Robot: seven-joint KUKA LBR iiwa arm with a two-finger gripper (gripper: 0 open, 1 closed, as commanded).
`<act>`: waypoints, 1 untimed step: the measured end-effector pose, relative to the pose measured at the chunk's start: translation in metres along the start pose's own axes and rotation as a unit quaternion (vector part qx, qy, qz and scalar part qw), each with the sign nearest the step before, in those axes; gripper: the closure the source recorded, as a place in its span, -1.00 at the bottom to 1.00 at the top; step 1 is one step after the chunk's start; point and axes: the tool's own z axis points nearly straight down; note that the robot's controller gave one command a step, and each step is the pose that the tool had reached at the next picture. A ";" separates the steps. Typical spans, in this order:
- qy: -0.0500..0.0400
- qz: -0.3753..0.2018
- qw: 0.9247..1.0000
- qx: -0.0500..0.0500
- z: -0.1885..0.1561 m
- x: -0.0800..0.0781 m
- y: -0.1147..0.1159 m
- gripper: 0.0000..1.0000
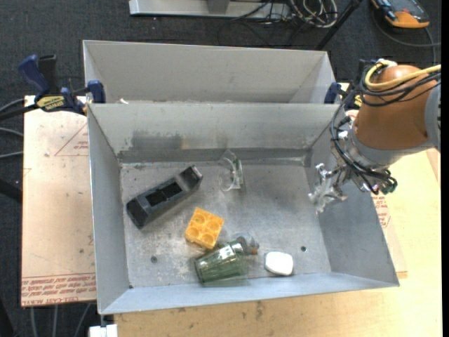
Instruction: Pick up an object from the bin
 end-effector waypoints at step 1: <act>0.001 0.069 0.998 0.000 -0.003 0.044 0.061 1.00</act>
Offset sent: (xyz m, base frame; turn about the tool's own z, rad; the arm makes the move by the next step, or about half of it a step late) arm -0.0080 0.0128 -0.0130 0.1229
